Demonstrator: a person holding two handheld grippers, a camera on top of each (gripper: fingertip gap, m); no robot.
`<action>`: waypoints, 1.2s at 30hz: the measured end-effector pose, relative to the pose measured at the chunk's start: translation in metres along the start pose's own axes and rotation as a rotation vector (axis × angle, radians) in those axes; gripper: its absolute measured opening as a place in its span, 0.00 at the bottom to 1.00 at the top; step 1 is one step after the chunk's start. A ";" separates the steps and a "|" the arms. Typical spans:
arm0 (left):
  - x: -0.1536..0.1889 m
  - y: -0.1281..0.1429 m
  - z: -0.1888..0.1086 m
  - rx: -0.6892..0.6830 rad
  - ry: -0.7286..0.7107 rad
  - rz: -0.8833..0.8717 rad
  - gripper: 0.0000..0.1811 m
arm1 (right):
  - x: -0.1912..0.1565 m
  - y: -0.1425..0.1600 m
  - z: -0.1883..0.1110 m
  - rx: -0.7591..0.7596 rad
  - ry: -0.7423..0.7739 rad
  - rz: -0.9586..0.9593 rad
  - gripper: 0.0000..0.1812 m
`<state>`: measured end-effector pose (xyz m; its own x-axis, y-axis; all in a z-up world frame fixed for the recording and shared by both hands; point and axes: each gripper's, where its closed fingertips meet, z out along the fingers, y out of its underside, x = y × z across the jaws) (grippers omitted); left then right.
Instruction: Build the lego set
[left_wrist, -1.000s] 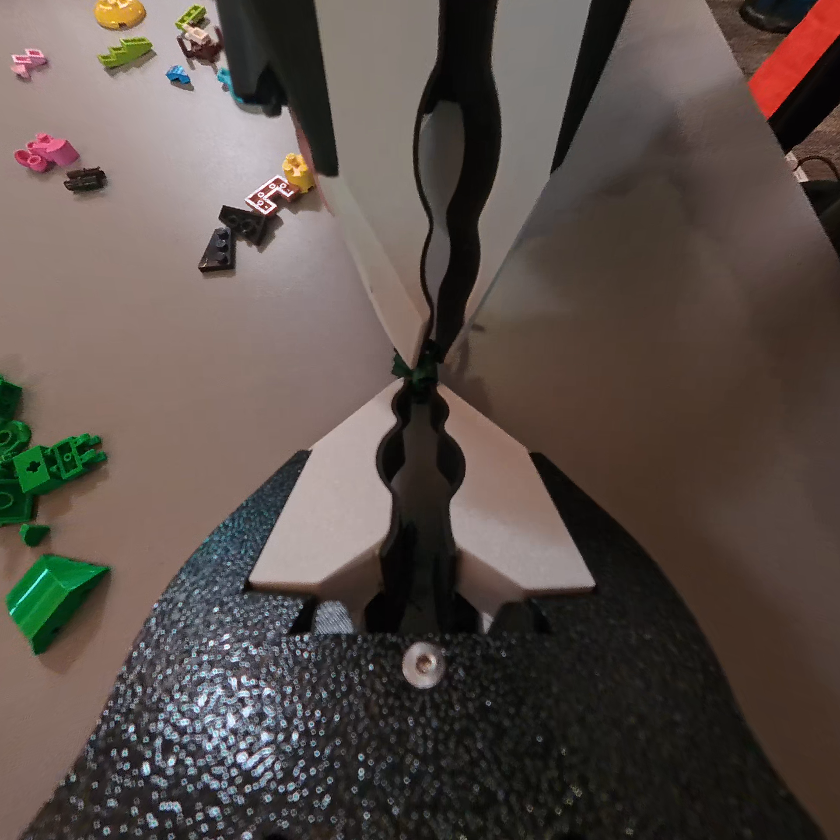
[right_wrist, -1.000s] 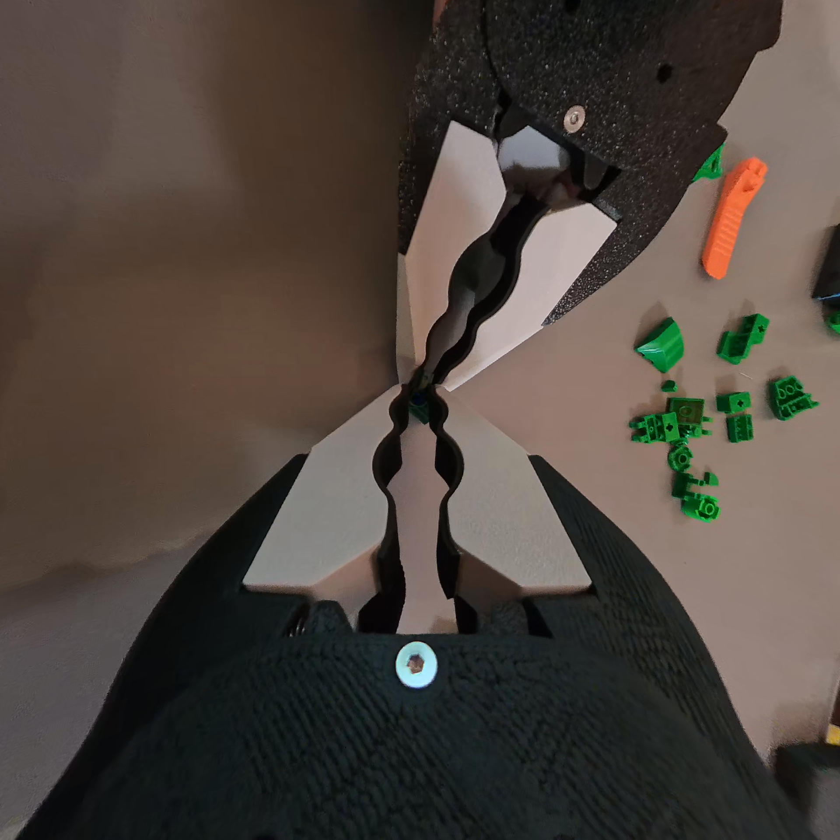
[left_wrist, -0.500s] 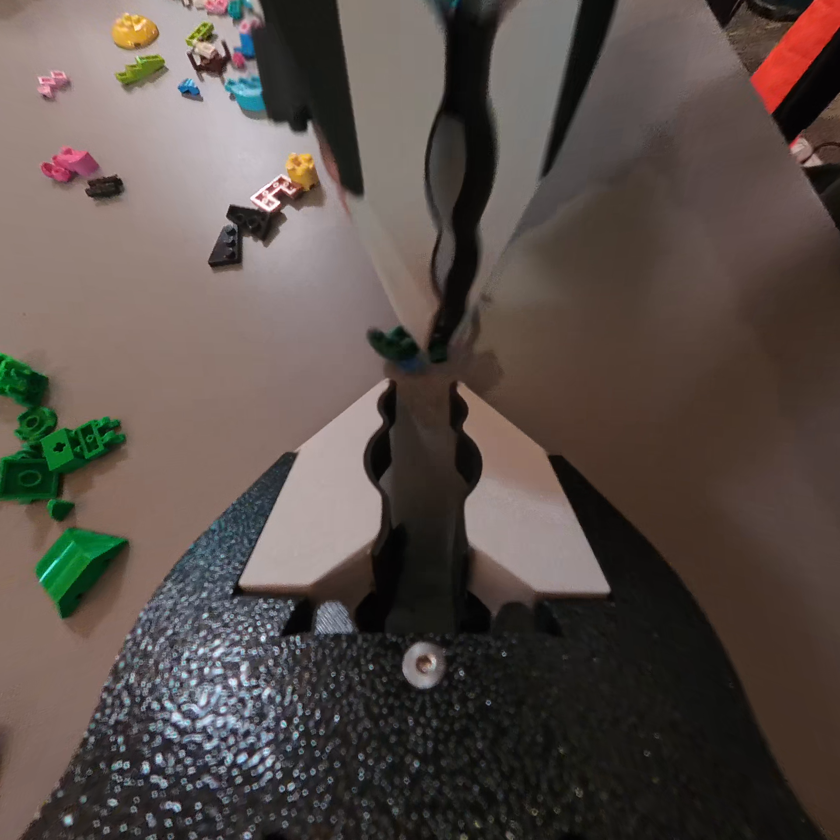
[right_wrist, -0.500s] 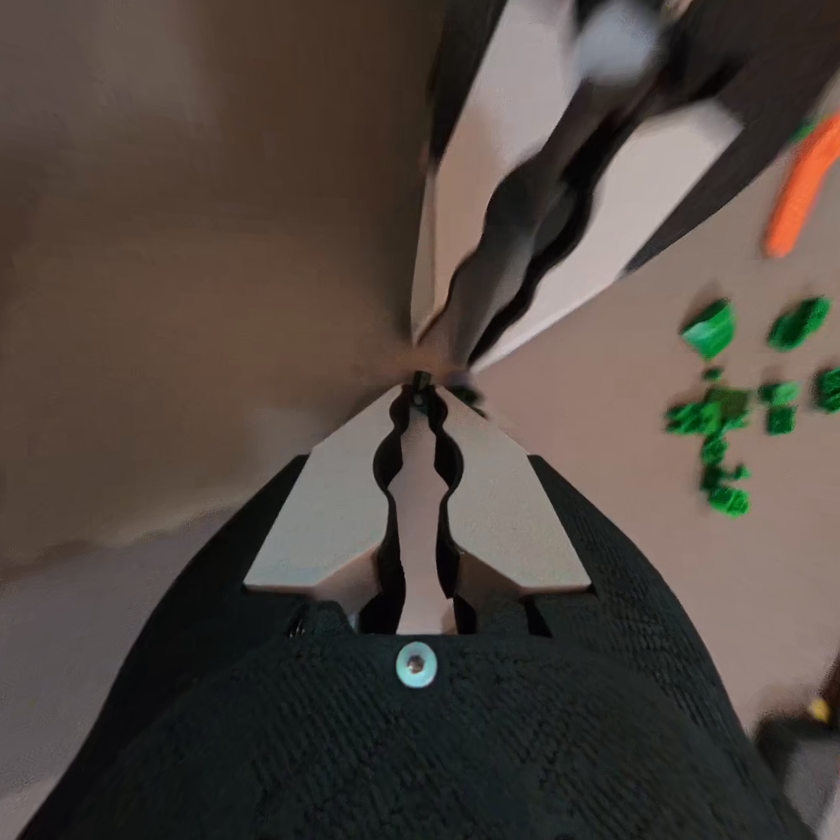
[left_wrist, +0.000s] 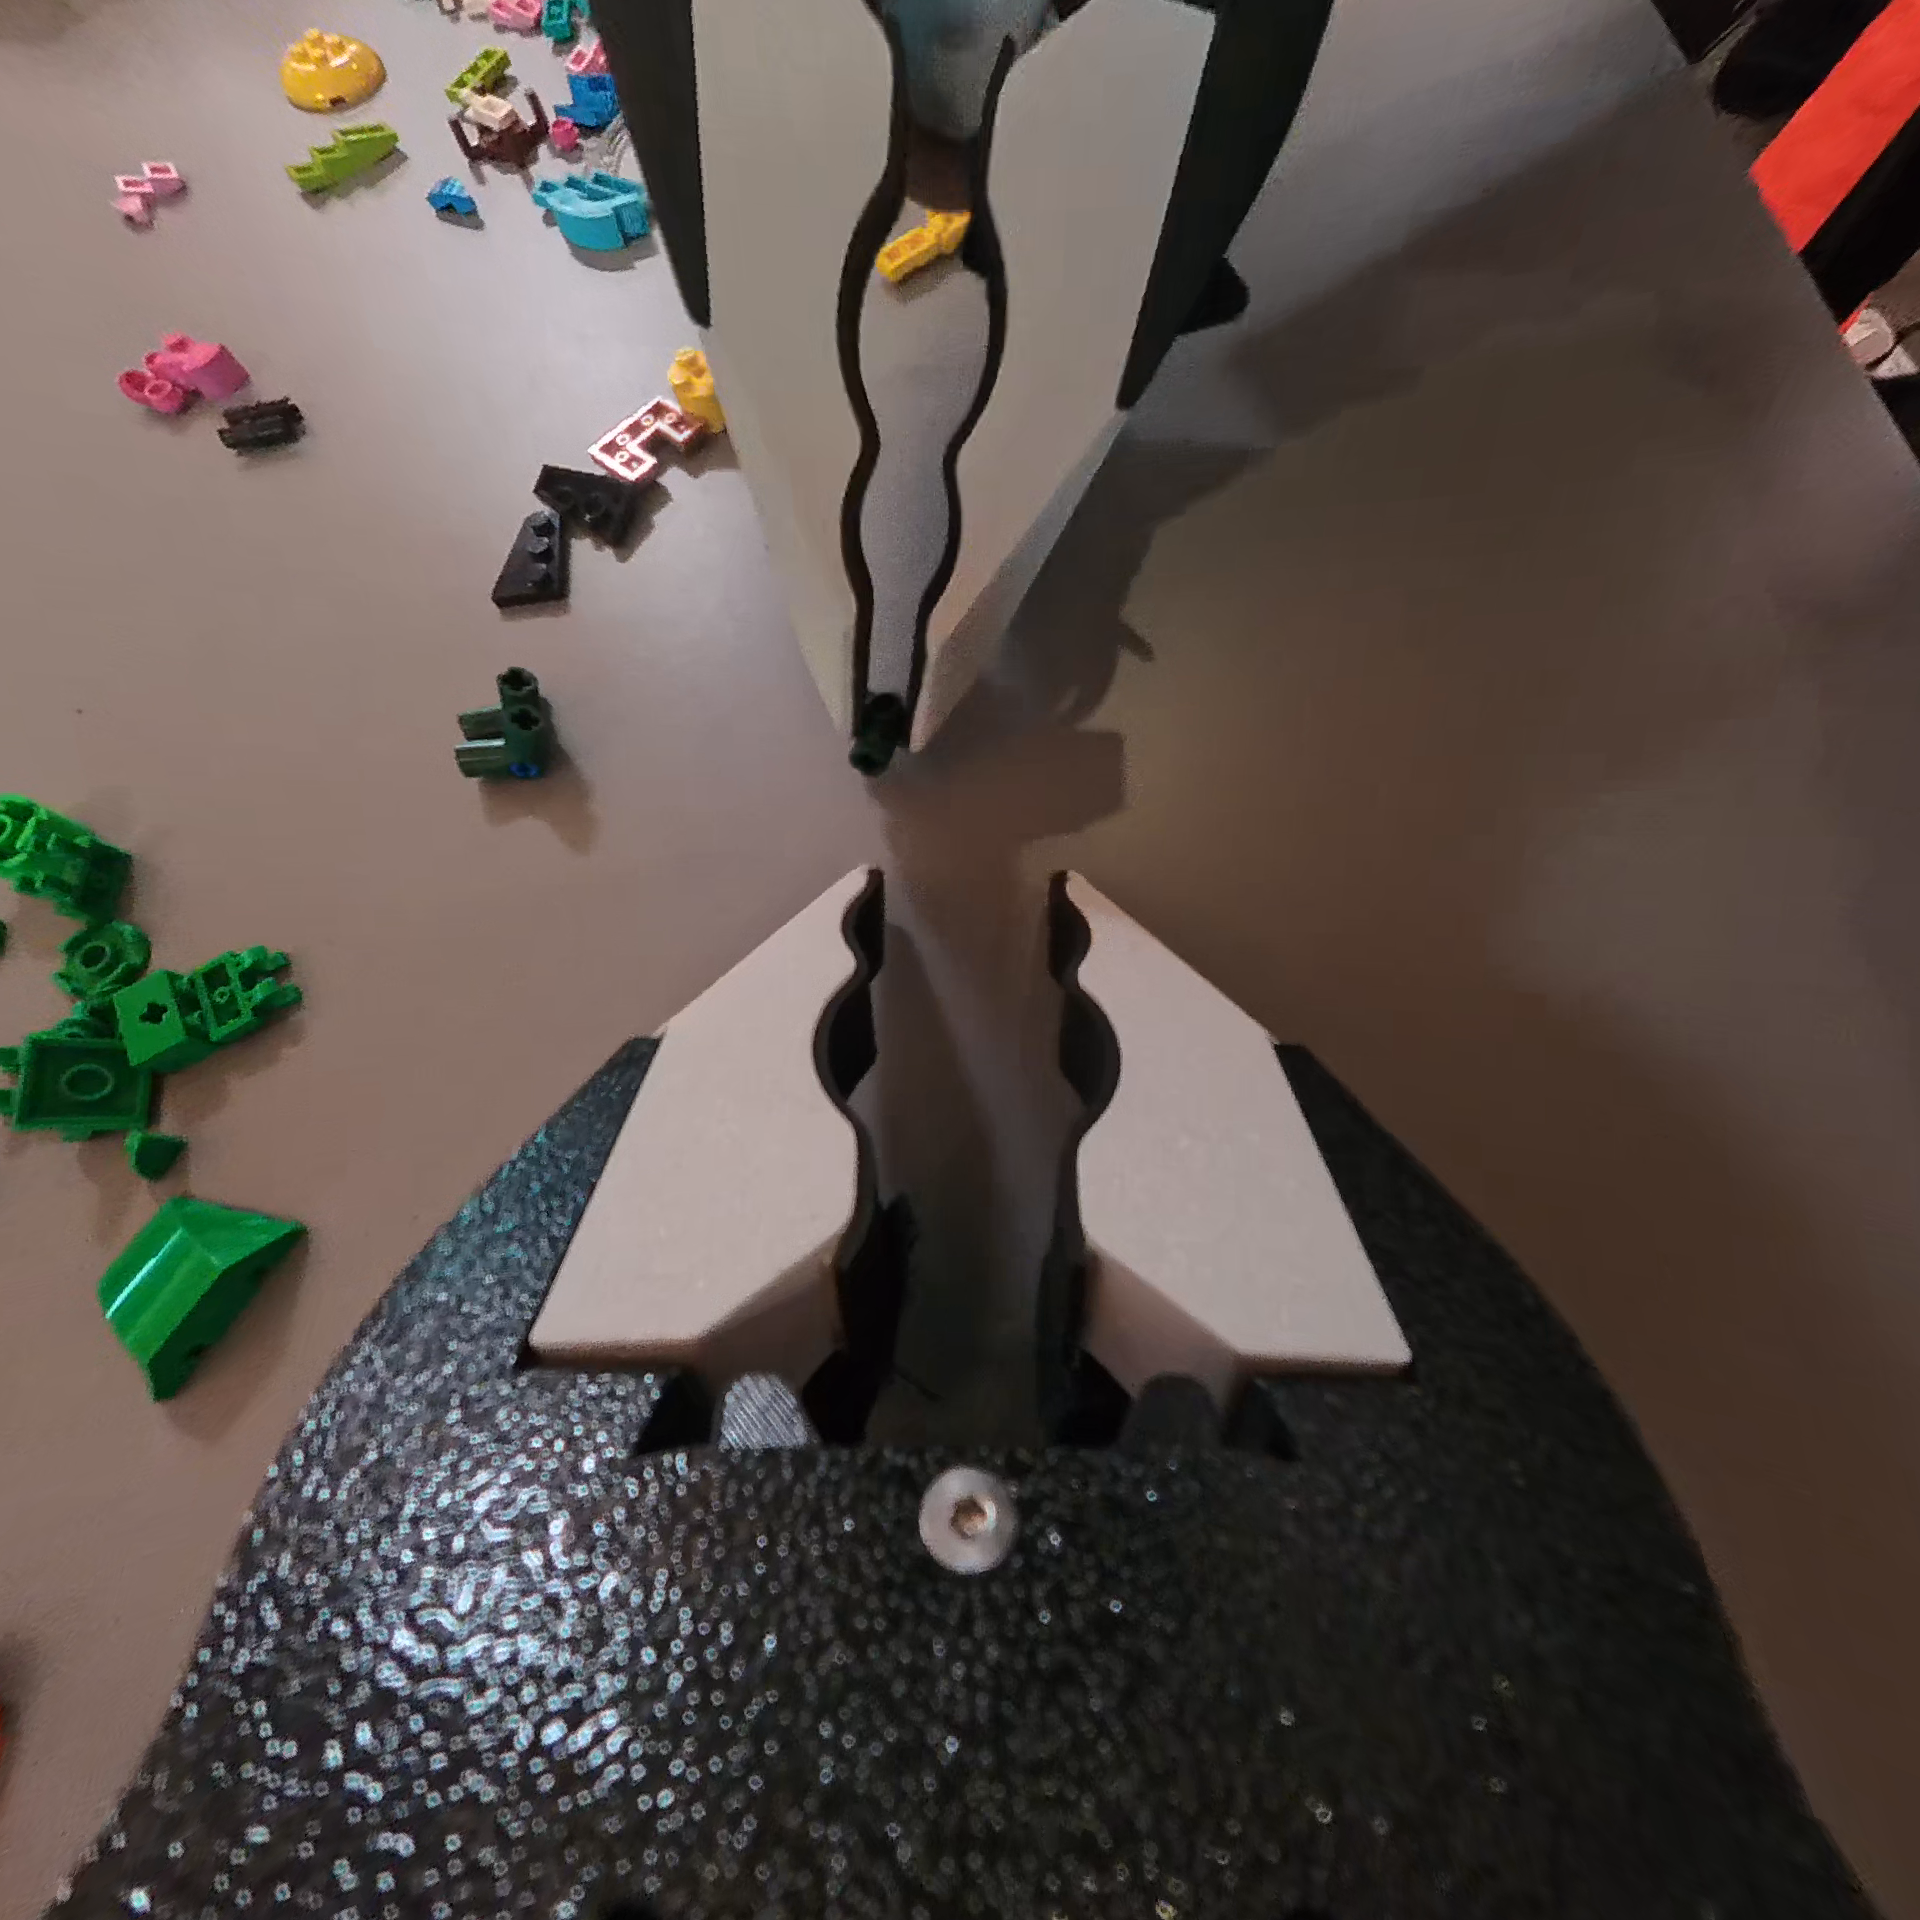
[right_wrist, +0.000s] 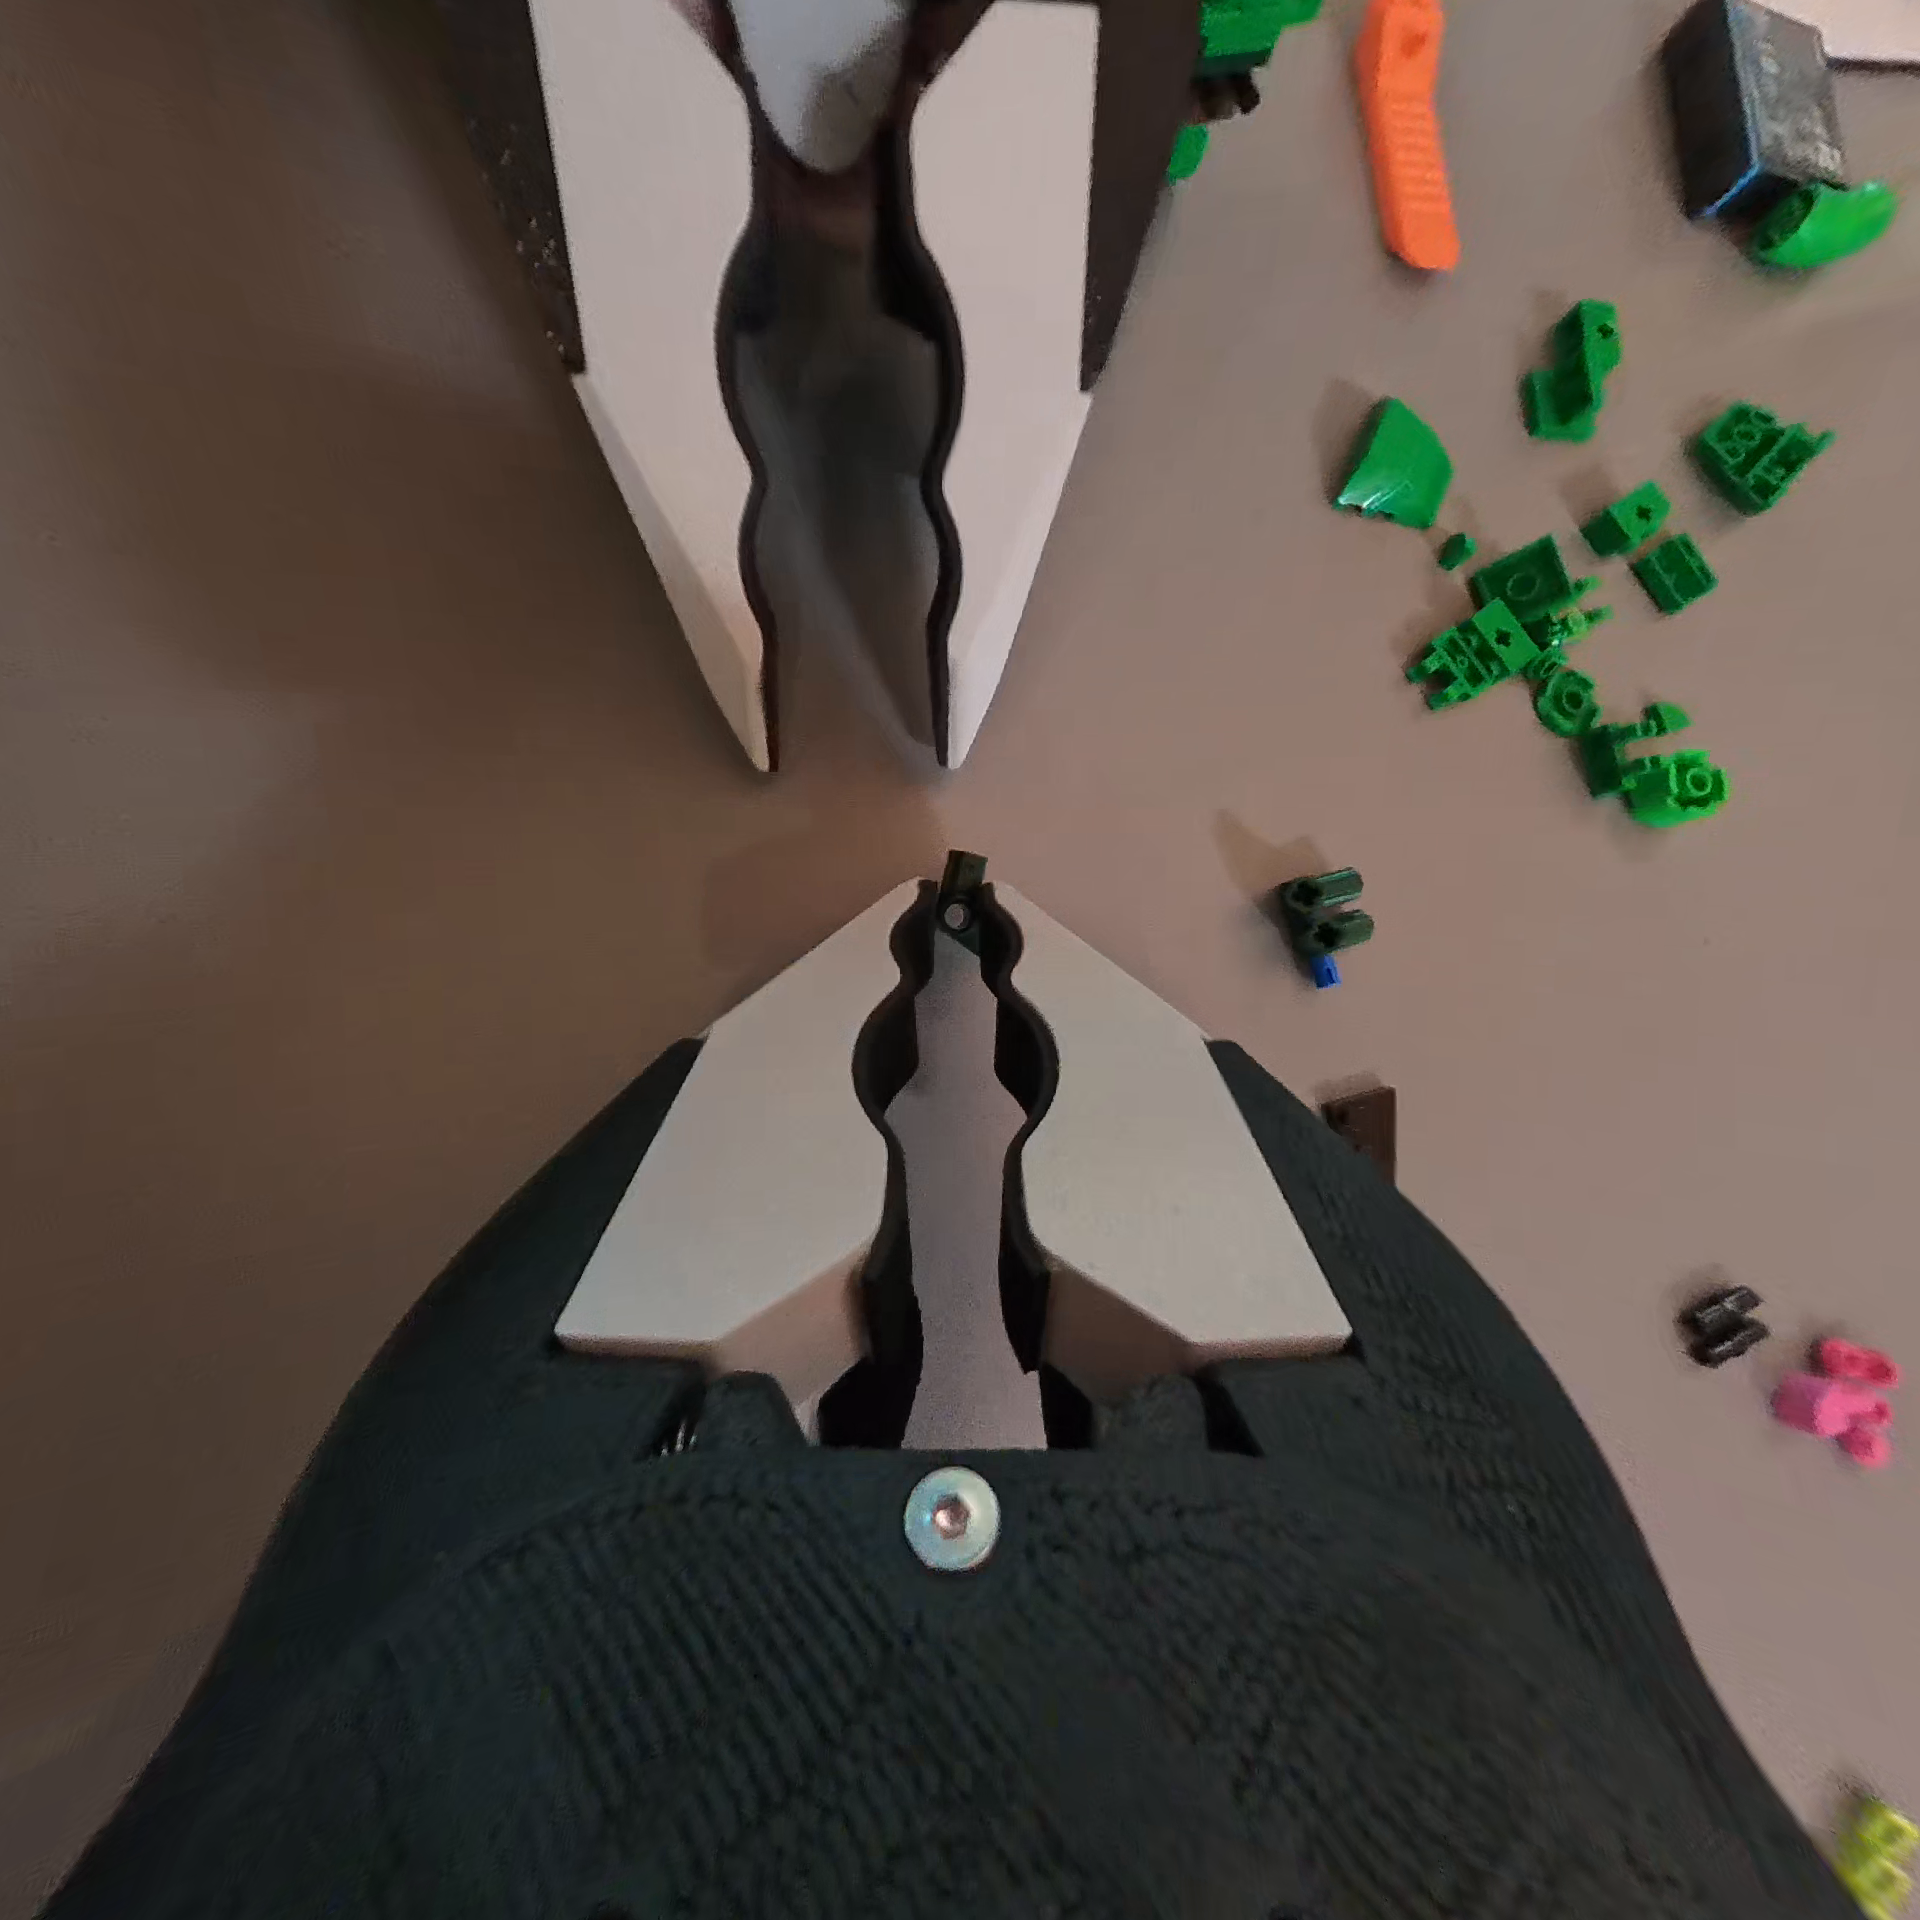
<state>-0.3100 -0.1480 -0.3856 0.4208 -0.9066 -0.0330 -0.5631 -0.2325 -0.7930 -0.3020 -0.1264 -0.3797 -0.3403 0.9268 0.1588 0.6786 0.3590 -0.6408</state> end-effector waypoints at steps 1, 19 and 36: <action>-0.001 0.000 0.000 -0.001 -0.003 -0.004 0.16 | 0.000 -0.001 0.001 0.019 -0.004 0.024 0.03; -0.005 0.001 -0.001 0.002 -0.034 -0.012 0.17 | 0.076 0.015 0.011 -0.048 0.384 0.368 0.05; -0.019 -0.041 -0.038 0.324 -0.443 0.018 0.17 | 0.022 -0.052 -0.022 0.186 0.695 -0.684 0.03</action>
<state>-0.3218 -0.1344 -0.3297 0.7116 -0.6580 -0.2461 -0.3546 -0.0340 -0.9344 -0.3302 -0.1221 -0.3261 -0.1225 0.4063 0.9055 0.3451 0.8729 -0.3450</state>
